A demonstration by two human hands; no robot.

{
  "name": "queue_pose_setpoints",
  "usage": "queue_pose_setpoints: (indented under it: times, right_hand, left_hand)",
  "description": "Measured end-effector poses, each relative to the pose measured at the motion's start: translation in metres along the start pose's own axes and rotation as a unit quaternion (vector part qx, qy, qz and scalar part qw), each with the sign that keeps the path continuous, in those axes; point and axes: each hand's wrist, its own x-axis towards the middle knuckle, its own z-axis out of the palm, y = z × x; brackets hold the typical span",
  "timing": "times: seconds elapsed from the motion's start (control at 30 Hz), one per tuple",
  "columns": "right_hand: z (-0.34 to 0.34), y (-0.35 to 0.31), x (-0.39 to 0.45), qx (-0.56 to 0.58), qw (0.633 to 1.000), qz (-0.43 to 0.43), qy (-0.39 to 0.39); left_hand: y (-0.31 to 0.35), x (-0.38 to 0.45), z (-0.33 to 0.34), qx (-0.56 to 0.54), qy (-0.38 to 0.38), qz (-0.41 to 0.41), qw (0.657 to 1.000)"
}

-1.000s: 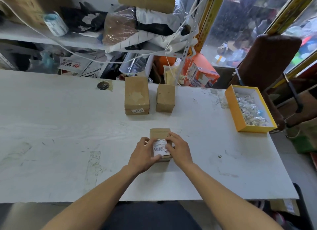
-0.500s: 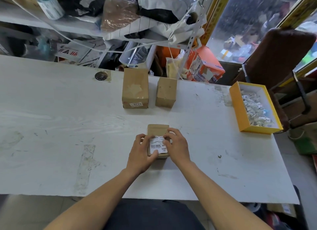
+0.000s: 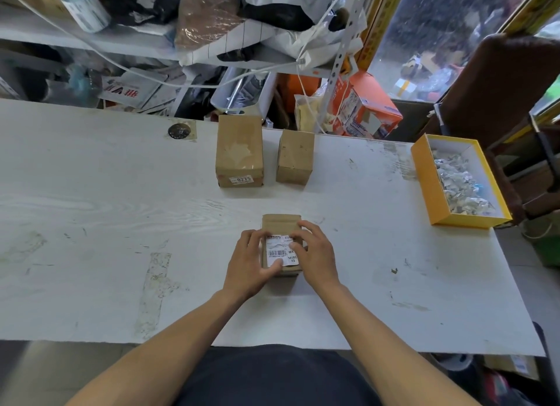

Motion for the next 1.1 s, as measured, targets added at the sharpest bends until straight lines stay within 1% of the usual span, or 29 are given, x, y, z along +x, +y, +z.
queue_pose_setpoints:
  times: [0.13,0.4,0.53,0.6,0.73,0.83,0.97,1.1]
  right_hand:
    - [0.000,0.000,0.000,0.008,1.000,-0.001,0.008]
    - [-0.002,-0.003,0.001,0.004,1.000,-0.005,0.004]
    - [-0.001,-0.005,-0.001,-0.004,1.000,0.008,0.001]
    - [0.000,-0.005,-0.003,-0.014,1.000,0.016,0.002]
    - [-0.005,-0.004,-0.003,-0.029,1.000,0.001,0.003]
    - [-0.010,0.002,-0.002,-0.040,0.999,-0.003,-0.010]
    - [-0.011,0.009,-0.007,0.040,0.998,0.032,-0.044]
    - [-0.007,0.009,-0.012,0.050,0.998,0.029,-0.038]
  left_hand:
    - [0.001,0.000,0.001,-0.021,0.005,-0.006,1.000]
    - [0.002,0.002,0.000,-0.028,0.012,-0.007,1.000]
    - [0.005,0.003,0.001,-0.042,0.026,-0.044,0.998]
    - [0.007,0.003,0.003,-0.044,0.029,-0.045,0.998]
    - [0.010,0.003,0.002,-0.046,0.018,-0.047,0.998]
    - [0.012,0.013,-0.003,-0.048,-0.006,-0.044,0.998]
    - [0.017,0.021,-0.009,-0.053,-0.022,-0.039,0.998]
    - [0.020,0.023,-0.008,-0.073,-0.014,-0.066,0.995]
